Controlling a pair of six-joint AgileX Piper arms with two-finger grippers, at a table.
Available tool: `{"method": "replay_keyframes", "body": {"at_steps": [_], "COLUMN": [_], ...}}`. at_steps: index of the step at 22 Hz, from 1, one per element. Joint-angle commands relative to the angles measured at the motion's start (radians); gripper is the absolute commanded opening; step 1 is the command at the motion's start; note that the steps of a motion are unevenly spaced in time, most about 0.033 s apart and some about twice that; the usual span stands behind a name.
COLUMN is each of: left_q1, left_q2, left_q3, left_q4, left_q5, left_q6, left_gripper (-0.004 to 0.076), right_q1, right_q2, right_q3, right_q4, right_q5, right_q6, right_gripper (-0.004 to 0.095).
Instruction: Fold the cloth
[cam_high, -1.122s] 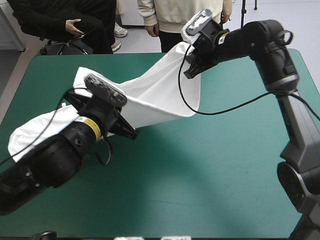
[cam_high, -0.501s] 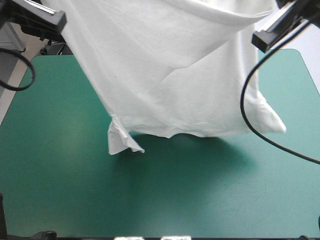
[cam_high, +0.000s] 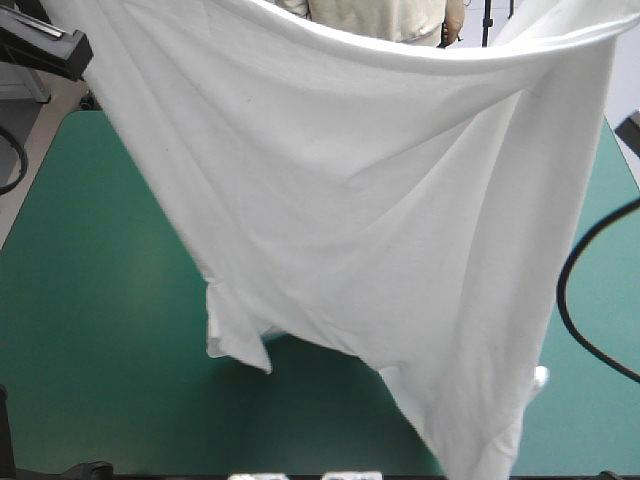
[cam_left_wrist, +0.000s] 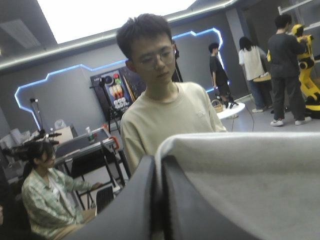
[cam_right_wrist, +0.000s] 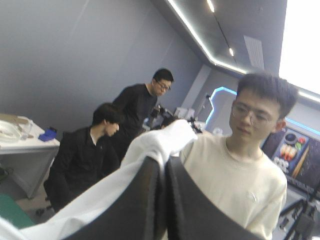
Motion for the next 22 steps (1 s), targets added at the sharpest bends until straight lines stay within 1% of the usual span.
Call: {"method": "replay_keyframes", "body": {"at_steps": [1,2,3,4,6,7,9,10,11,12,14,16,18,20,22], "left_q1": [-0.006,-0.006,0.003,0.022,0.157,0.231,0.425,0.548,0.606,0.686,0.738,0.753,0.751,0.751,0.751], "left_q2": [0.030,0.041,0.067,0.085,0.147,0.167,0.211,0.245,0.262,0.272,0.271,0.269,0.269,0.269,0.271], "left_q3": [-0.010,-0.010,-0.010,-0.010,0.013,0.032,0.093,0.098,0.098,0.098,0.098,0.093,0.074,0.068,0.068], "left_q4": [0.232,0.266,0.290,0.279,0.133,0.063,-0.123,-0.271,-0.379,-0.486,-0.501,-0.451,-0.403,-0.383,-0.387], "left_q5": [-0.015,-0.015,-0.042,-0.061,-0.116,-0.144,-0.323,-0.478,-0.624,-0.787,-0.943,-1.005,-1.022,-0.992,-0.900], "left_q6": [-0.132,-0.162,-0.198,-0.198,-0.254,-0.256,-0.307,-0.305,-0.301,-0.292,-0.235,-0.211,-0.206,-0.206,-0.206], "left_gripper": [-0.0017,-0.0017,-0.0017,-0.0017,-0.0017,-0.0017,-0.0016,-0.0016,-0.0017,-0.0017,-0.0017,-0.0017,-0.0017,-0.0017,-0.0017], "right_q1": [-0.003,-0.003,-0.003,-0.003,-0.003,-0.003,-0.003,-0.003,-0.003,-0.003,-0.003,-0.003,-0.003,-0.003,-0.003], "right_q2": [0.054,0.066,0.102,0.118,0.199,0.225,0.280,0.302,0.312,0.316,0.311,0.301,0.299,0.299,0.301], "right_q3": [0.051,0.066,0.100,0.111,0.133,0.133,0.131,0.131,0.131,0.130,0.130,0.118,0.105,0.102,0.102], "right_q4": [-0.121,-0.131,-0.148,-0.149,-0.151,-0.151,-0.150,-0.152,-0.151,-0.152,-0.152,-0.152,-0.152,-0.150,-0.158], "right_q5": [-0.032,-0.032,-0.049,-0.057,-0.090,-0.109,-0.189,-0.301,-0.417,-0.571,-0.756,-0.806,-0.810,-0.784,-0.720], "right_q6": [0.051,0.058,0.058,0.062,0.083,0.083,0.084,0.084,0.084,0.084,0.063,0.036,0.019,0.019,0.019], "right_gripper": [-0.0006,-0.0008,-0.0018,-0.0017,-0.0018,-0.0018,-0.0018,-0.0017,-0.0017,-0.0017,-0.0017,-0.0018,-0.0018,-0.0018,-0.0017]}}
